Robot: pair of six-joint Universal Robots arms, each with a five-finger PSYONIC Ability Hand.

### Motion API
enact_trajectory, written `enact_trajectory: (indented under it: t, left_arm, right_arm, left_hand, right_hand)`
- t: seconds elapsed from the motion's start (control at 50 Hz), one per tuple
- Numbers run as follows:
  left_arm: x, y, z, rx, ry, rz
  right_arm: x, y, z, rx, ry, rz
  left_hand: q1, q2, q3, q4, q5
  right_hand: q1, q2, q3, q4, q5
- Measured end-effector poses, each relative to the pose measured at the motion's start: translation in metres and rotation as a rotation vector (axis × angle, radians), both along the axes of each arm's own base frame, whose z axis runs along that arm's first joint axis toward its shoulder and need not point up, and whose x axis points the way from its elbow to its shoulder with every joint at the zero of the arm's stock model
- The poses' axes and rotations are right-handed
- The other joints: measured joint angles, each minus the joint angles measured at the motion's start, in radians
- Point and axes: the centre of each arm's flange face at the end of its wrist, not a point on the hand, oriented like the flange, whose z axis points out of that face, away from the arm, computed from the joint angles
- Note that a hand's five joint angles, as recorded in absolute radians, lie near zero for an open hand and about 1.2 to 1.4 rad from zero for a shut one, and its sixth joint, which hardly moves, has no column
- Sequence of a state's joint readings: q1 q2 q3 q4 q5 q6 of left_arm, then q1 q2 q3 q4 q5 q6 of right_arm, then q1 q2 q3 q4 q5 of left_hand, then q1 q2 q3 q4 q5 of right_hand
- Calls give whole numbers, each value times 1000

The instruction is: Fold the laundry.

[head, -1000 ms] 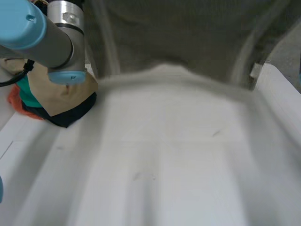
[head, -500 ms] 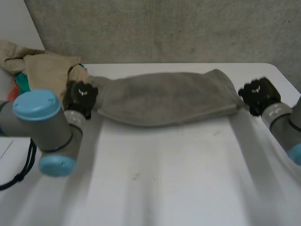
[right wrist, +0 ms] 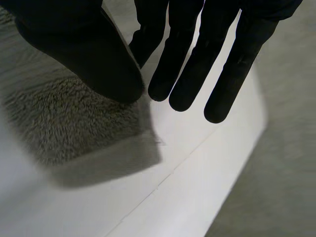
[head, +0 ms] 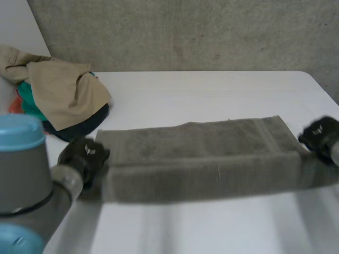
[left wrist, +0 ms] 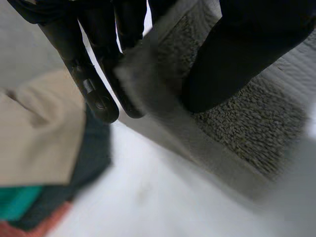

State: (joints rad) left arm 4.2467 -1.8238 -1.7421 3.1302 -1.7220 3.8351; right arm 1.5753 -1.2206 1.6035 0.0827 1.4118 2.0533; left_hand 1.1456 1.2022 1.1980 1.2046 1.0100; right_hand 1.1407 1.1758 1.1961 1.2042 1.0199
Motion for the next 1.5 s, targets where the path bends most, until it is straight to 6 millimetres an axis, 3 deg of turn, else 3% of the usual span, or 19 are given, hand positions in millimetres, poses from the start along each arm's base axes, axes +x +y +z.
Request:
enact_trajectory:
  t: [0.12, 0.22, 0.34, 0.4, 0.42, 0.44, 0.46, 0.5, 0.6, 0.66, 0.76, 0.88, 0.94, 1.06, 1.16, 1.2, 1.38, 1.44, 1.5]
  left_arm:
    - [-25, -55, -4, -169, 71, 37]
    - [-38, -96, -11, -277, 88, 114]
    - [-50, -123, -24, -330, 64, 162]
    - [-56, -128, -25, -353, 60, 161]
    - [-58, -129, -24, -365, 62, 159]
    - [-60, -130, -23, -374, 64, 158]
    - [-63, -132, -20, -394, 70, 155]
    - [-67, -131, -17, -413, 78, 150]
    - [-74, -123, -5, -446, 102, 129]
    - [-73, -114, 3, -451, 113, 120]
    - [-67, -99, 12, -439, 135, 116]
    - [-55, -72, 18, -388, 202, 117]
    - [-51, -61, 18, -363, 236, 113]
    - [-49, -47, 14, -324, 273, 93]
    - [-49, -44, 12, -313, 274, 85]
    - [-49, -44, 12, -314, 274, 85]
    - [-47, -43, 26, -346, 291, 85]
    - [-46, -41, 30, -354, 296, 84]
    - [-45, -40, 32, -358, 300, 83]
  right_arm:
    - [41, -43, -11, -202, -84, 56]
    - [63, -72, -21, -328, -105, 79]
    - [78, -99, -35, -428, -112, 89]
    - [81, -109, -42, -457, -113, 71]
    - [82, -113, -43, -465, -113, 58]
    - [82, -114, -44, -470, -113, 50]
    - [82, -117, -45, -478, -114, 31]
    - [82, -118, -45, -482, -121, 12]
    - [78, -111, -28, -480, -184, -20]
    - [71, -97, -7, -445, -262, -16]
    - [56, -70, 10, -318, -343, 17]
    - [24, -40, 2, -65, -399, 26]
    - [13, -35, -6, 3, -411, 14]
    - [-3, -40, -35, 68, -409, -30]
    - [-17, -54, -53, 42, -390, -82]
    - [-21, -58, -55, 29, -382, -101]
    - [-78, -77, -45, -93, -257, -294]
    - [-87, -78, -35, -125, -222, -310]
    - [-88, -78, -29, -139, -214, -295]
  left_hand:
    - [0, 0, 0, 0, 0]
    - [0, 0, 0, 0, 0]
    - [-14, -43, -36, -39, -27]
    - [-358, -384, -355, -367, -343]
    - [-573, -574, -560, -557, -531]
    - [-658, -634, -621, -639, -614]
    - [-799, -786, -772, -792, -768]
    - [-920, -943, -933, -943, -910]
    - [-944, -995, -985, -1000, -960]
    - [-944, -995, -985, -1000, -960]
    - [-944, -995, -985, -1000, -960]
    - [-944, -995, -985, -1000, -960]
    - [-944, -995, -985, -1000, -960]
    - [-944, -995, -985, -1000, -960]
    - [-944, -995, -985, -1000, -960]
    - [-944, -995, -985, -1000, -960]
    - [-944, -995, -985, -1000, -960]
    - [-944, -995, -985, -1000, -960]
    - [-944, -995, -985, -1000, -960]
  right_hand:
    - [3, 0, 0, 0, 0]
    - [3, 0, 0, 0, 0]
    - [0, -12, -25, -31, -22]
    - [-183, -226, -225, -231, -223]
    - [-355, -406, -416, -421, -401]
    - [-455, -509, -515, -500, -505]
    - [-702, -759, -759, -762, -782]
    - [-869, -916, -925, -928, -925]
    - [-902, -958, -978, -983, -973]
    - [-902, -958, -978, -983, -973]
    - [-902, -958, -978, -983, -973]
    - [-898, -939, -955, -965, -947]
    - [-872, -892, -910, -921, -904]
    - [-684, -734, -738, -747, -736]
    - [-38, -69, -102, -121, -112]
    - [-2, -8, -34, -41, -39]
    - [-2, -1, -5, -4, -32]
    - [-2, -1, -5, -4, -32]
    - [-169, -189, -193, -193, -196]
